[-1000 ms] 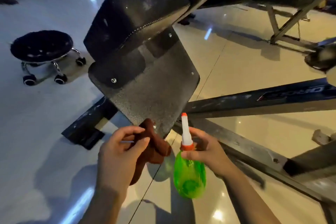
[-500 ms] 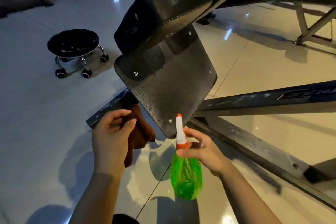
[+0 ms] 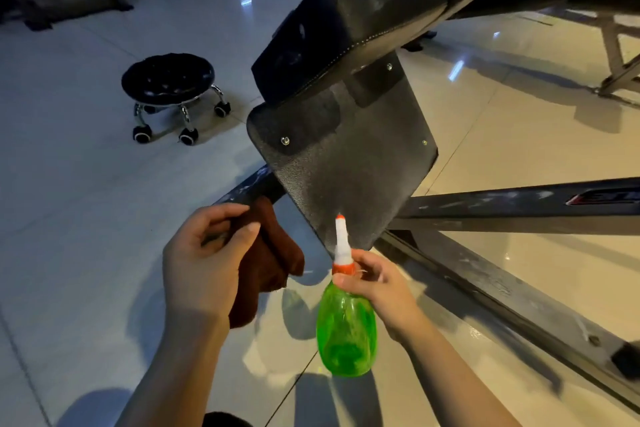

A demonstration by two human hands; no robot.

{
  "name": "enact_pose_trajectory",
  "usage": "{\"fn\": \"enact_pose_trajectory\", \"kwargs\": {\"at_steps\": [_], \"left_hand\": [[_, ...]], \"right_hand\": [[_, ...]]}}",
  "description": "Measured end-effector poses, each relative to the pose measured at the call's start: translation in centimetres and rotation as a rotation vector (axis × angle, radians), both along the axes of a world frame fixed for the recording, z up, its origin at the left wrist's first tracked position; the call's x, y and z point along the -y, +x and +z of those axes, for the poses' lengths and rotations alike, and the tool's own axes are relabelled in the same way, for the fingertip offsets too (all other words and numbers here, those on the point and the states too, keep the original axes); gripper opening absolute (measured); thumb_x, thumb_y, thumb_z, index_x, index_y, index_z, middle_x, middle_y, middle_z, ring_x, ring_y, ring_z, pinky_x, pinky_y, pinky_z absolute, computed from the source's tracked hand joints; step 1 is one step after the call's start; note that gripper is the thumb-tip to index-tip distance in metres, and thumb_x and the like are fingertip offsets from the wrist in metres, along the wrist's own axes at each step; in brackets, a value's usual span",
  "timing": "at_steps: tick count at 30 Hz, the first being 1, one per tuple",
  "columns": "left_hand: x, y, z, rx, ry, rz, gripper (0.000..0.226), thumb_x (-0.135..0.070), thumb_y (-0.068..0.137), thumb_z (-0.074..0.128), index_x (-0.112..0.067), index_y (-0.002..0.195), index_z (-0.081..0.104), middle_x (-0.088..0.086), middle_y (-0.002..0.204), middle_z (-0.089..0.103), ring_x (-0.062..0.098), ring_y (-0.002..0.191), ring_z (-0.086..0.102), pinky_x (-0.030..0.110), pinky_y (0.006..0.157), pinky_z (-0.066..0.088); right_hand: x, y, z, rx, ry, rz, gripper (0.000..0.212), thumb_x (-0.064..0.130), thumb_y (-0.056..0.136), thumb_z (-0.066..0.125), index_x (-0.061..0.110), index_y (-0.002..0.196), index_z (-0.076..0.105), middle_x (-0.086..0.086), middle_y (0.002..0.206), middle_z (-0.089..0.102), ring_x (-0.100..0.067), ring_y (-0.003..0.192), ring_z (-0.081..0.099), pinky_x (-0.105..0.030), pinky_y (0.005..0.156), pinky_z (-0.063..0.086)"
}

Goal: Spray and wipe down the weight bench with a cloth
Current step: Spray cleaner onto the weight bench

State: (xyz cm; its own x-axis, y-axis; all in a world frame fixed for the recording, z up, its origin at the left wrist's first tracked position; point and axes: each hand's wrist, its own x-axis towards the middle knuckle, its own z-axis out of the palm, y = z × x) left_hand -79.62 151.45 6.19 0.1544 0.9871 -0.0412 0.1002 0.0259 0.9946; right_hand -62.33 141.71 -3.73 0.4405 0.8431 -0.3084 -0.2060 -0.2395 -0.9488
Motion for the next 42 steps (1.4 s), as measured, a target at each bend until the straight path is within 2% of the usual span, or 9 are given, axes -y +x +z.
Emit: {"fn": "enact_pose_trajectory", "kwargs": {"at_steps": [3,5,8,12,15,26,32,38,42], "left_hand": [[-0.5,-0.9,0.0,-0.033,0.006,0.023,0.024,-0.007,0.084,0.070,-0.028,0.096,0.067,-0.018,0.086,0.060,0.005,0.081,0.058,0.021,0.065,0.048],[-0.6,-1.2,0.0,-0.052,0.023,0.022,0.024,-0.006,0.084,0.069,-0.026,0.097,0.066,-0.017,0.088,0.060,0.004,0.081,0.058,0.016,0.061,0.045],[-0.9,-1.5,0.1,-0.037,0.054,0.019,0.025,-0.003,0.083,0.069,-0.026,0.091,0.065,-0.013,0.088,0.060,-0.009,0.075,0.059,0.007,0.053,0.044],[-1.6,-2.3,0.1,-0.052,0.045,0.036,0.027,-0.005,0.082,0.071,-0.031,0.086,0.065,-0.012,0.089,0.060,0.009,0.083,0.058,0.024,0.067,0.049],[-2.0,-3.7,0.5,-0.046,0.054,0.042,0.024,-0.005,0.082,0.070,-0.028,0.087,0.066,-0.006,0.092,0.062,0.008,0.083,0.060,0.017,0.057,0.046],[-1.5,-4.3,0.9,0.037,0.084,-0.010,0.023,0.001,0.082,0.068,-0.021,0.089,0.067,-0.006,0.080,0.066,0.000,0.071,0.065,0.011,0.049,0.049],[-1.0,-3.9,0.5,-0.009,0.098,-0.062,0.022,-0.006,0.080,0.071,-0.026,0.091,0.068,-0.004,0.088,0.067,0.008,0.083,0.066,0.015,0.054,0.052],[-1.3,-4.2,0.2,-0.043,0.126,-0.071,0.025,-0.007,0.080,0.072,-0.031,0.088,0.068,-0.002,0.091,0.067,0.015,0.084,0.065,0.016,0.055,0.053],[-1.6,-4.1,0.0,-0.049,0.143,-0.061,0.025,-0.004,0.080,0.072,-0.028,0.088,0.068,0.004,0.093,0.067,0.022,0.086,0.064,0.017,0.056,0.055]], "right_hand": [[-1.8,0.0,2.1,0.089,0.042,0.067,0.054,0.021,0.066,0.086,0.035,0.112,0.061,0.003,0.111,0.067,-0.013,0.103,0.063,-0.031,0.089,0.052],[-3.6,0.0,3.4,0.104,0.071,0.103,0.051,0.013,0.076,0.080,0.033,0.118,0.059,0.000,0.115,0.064,-0.011,0.099,0.063,-0.028,0.088,0.053],[-6.5,-0.5,4.9,0.048,0.047,0.156,0.055,0.009,0.078,0.077,0.017,0.129,0.057,-0.005,0.115,0.064,-0.012,0.094,0.064,-0.029,0.086,0.054],[-8.3,-2.1,4.7,-0.072,0.050,0.107,0.040,0.002,0.077,0.076,0.009,0.114,0.064,0.001,0.086,0.068,-0.008,0.075,0.065,-0.022,0.068,0.054],[-7.7,-2.9,3.6,-0.162,0.064,0.012,0.030,0.001,0.077,0.076,0.009,0.104,0.066,0.008,0.069,0.065,-0.004,0.063,0.064,-0.017,0.058,0.050],[-8.3,-1.4,4.9,-0.009,0.150,0.006,0.053,0.014,0.081,0.075,0.022,0.129,0.055,0.002,0.112,0.061,-0.014,0.102,0.061,-0.029,0.082,0.052],[-9.3,-2.0,4.9,-0.034,0.160,-0.043,0.047,0.020,0.081,0.075,0.016,0.125,0.060,0.002,0.100,0.062,-0.008,0.088,0.062,-0.015,0.065,0.048],[-9.6,-1.1,4.7,-0.164,0.213,-0.176,0.034,0.013,0.078,0.076,0.013,0.110,0.067,-0.003,0.087,0.061,-0.011,0.078,0.063,-0.022,0.067,0.050],[-9.4,-0.5,5.0,-0.258,0.278,-0.155,0.049,0.023,0.069,0.080,0.010,0.114,0.064,-0.005,0.089,0.061,-0.021,0.082,0.063,-0.035,0.072,0.053]]}}
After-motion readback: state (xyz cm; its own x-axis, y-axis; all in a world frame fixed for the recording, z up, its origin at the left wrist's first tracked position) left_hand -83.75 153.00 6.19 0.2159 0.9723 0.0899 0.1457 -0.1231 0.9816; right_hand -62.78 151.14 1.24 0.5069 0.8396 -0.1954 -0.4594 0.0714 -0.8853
